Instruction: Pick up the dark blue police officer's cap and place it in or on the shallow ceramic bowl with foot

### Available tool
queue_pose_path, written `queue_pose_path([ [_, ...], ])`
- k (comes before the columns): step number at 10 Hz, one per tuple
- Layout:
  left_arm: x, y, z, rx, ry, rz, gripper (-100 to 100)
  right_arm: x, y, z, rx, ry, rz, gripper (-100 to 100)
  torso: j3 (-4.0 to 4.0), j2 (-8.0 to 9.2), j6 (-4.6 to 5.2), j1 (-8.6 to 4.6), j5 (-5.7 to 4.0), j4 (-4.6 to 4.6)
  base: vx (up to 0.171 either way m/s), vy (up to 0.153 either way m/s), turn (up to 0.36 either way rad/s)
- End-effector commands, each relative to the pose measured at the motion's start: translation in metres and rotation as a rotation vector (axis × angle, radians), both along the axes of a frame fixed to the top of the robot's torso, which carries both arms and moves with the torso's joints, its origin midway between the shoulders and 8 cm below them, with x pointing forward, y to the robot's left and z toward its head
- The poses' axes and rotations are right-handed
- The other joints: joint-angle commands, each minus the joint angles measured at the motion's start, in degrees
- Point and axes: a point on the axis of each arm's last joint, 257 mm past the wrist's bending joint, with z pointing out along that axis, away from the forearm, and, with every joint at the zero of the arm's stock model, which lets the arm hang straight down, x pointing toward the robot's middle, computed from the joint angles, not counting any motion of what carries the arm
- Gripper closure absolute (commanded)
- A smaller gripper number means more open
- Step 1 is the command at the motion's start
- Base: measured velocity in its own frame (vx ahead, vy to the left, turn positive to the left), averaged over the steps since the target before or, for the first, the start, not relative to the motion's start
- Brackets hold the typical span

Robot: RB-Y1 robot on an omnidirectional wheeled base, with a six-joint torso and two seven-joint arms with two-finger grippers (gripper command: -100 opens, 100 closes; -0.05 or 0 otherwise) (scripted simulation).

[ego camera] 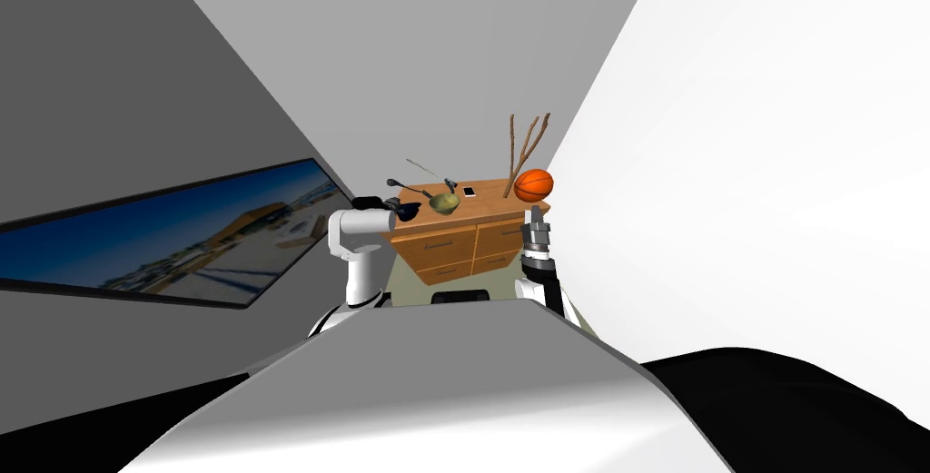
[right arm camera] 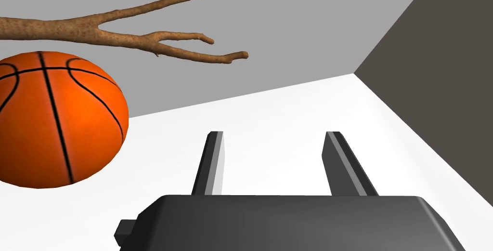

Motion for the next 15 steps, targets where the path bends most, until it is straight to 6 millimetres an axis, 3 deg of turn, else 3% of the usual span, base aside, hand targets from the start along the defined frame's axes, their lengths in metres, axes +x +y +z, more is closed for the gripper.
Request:
queue_pose_path([
  [1,0.000,0.000,0.000,0.000,0.000,0.000,-100,0.000,0.000,0.000,0.000,0.000,0.000,0,0.00,0.00,0.00,0.00,0.00,0.00,0.014,0.003,0.001],
  [2,-0.001,0.000,-0.001,-0.001,0.004,0.001,0,0.000,0.000,0.000,0.000,0.000,0.000,0,0.04,0.08,0.00,-0.01,0.00,0.02,0.000,0.000,0.000],
  [3,0.005,0.001,-0.006,0.000,0.003,0.000,-100,0.000,0.000,0.000,0.000,0.000,0.000,0,0.07,0.13,0.00,-0.02,0.00,0.03,0.033,0.025,0.003],
  [5,0.006,0.001,-0.007,0.000,0.004,0.001,-100,0.000,0.000,0.000,0.000,0.000,0.000,0,-0.04,-0.08,0.00,0.10,0.02,-0.01,0.057,0.023,-0.002],
  [6,0.007,0.001,-0.007,0.000,0.002,0.000,100,0.000,0.000,0.000,0.000,0.000,0.000,0,-0.01,0.00,0.00,0.04,0.01,-0.01,0.005,0.003,0.001],
  [10,0.006,0.002,-0.008,-0.001,0.005,0.001,100,0.000,0.000,0.000,0.000,0.000,0.000,0,0.14,0.20,0.01,-0.06,-0.03,0.08,0.000,0.000,0.000],
  [11,0.006,0.002,-0.008,-0.001,0.006,0.002,0,0.000,0.000,0.000,0.000,0.000,0.000,0,0.16,0.23,0.01,-0.06,-0.04,0.10,0.000,0.000,0.000],
  [12,0.001,0.000,-0.002,0.000,0.003,0.001,100,0.000,0.000,0.000,0.000,0.000,0.000,0,0.17,0.25,0.01,-0.07,-0.04,0.11,-0.042,-0.022,-0.005],
  [13,0.003,0.001,-0.003,0.000,0.000,0.001,100,0.000,0.000,0.000,0.000,0.000,0.000,0,0.25,0.42,0.00,-0.16,-0.04,0.11,-0.026,-0.014,0.003],
  [14,0.003,0.001,-0.003,0.000,0.001,0.001,0,0.000,0.000,0.000,0.000,0.000,0.000,0,0.27,0.43,0.01,-0.14,-0.04,0.12,0.000,0.000,0.000],
  [15,0.006,-0.005,0.005,-0.008,-0.005,-0.013,100,0.000,0.000,0.000,0.000,0.000,0.000,0,0.24,0.38,0.01,-0.11,-0.03,0.11,-0.090,0.016,-0.055],
])
